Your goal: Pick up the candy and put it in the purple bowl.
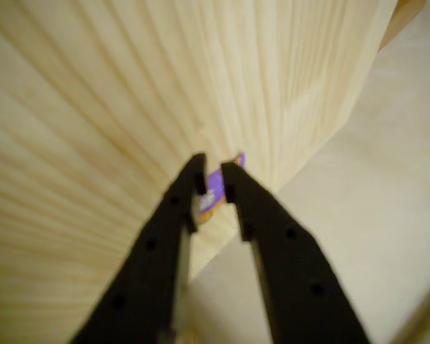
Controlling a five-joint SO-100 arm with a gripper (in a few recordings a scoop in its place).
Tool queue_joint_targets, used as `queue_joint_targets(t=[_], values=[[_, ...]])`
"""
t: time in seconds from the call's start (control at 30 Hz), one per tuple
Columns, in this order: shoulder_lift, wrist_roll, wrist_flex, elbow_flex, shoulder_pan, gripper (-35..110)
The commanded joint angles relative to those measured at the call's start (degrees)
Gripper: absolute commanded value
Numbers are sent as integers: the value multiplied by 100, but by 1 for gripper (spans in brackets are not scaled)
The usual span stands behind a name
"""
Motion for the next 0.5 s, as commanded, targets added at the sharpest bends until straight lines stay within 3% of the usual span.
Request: queue_joint_targets(t=[0.0,0.3,0.47], values=[[185,791,290,-18,378,0],[-62,1600,914,-949,88,0],[-2830,1652,984,-2355,185,0]])
